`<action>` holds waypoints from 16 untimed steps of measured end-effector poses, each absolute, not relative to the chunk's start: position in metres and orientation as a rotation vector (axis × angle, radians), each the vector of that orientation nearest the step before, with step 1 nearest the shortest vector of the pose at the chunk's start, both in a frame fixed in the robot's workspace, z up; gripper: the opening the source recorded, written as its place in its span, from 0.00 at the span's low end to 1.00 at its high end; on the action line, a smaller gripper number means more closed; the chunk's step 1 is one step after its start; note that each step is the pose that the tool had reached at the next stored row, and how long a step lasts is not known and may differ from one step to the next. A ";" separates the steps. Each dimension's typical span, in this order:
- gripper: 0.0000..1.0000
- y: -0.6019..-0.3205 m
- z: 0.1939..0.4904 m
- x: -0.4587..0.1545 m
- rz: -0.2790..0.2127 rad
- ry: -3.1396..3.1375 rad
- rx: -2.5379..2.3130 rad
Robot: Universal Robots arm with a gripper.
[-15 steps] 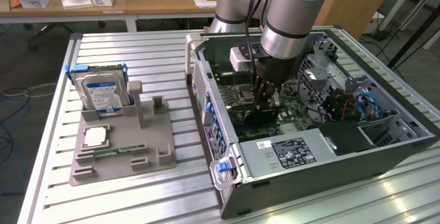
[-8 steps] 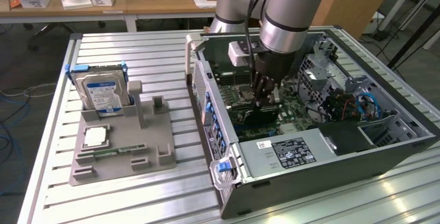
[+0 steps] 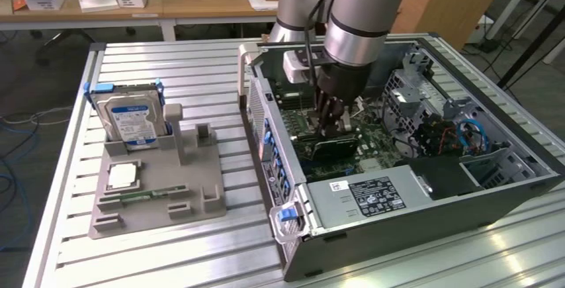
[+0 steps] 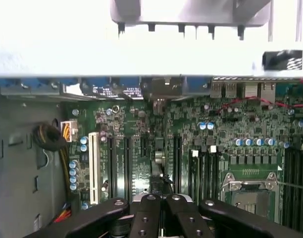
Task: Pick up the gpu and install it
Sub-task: 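Press down on the gpu until it lock into place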
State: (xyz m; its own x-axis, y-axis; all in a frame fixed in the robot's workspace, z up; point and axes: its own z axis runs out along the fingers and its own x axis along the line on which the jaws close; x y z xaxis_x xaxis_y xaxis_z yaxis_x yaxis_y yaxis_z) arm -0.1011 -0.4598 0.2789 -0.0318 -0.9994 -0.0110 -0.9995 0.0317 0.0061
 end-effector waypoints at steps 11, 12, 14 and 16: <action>0.11 -0.460 0.288 -0.118 0.019 2.257 -2.180; 0.11 -0.460 0.288 -0.120 0.019 2.257 -2.180; 0.11 -0.460 0.288 -0.125 0.019 2.258 -2.179; 0.11 -0.460 0.288 -0.131 0.019 2.259 -2.179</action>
State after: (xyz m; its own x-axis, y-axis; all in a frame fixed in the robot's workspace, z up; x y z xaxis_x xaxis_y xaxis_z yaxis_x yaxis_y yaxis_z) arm -0.1308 -0.4598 0.2884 -0.0360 -0.9993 -0.0108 -0.9993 0.0360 0.0061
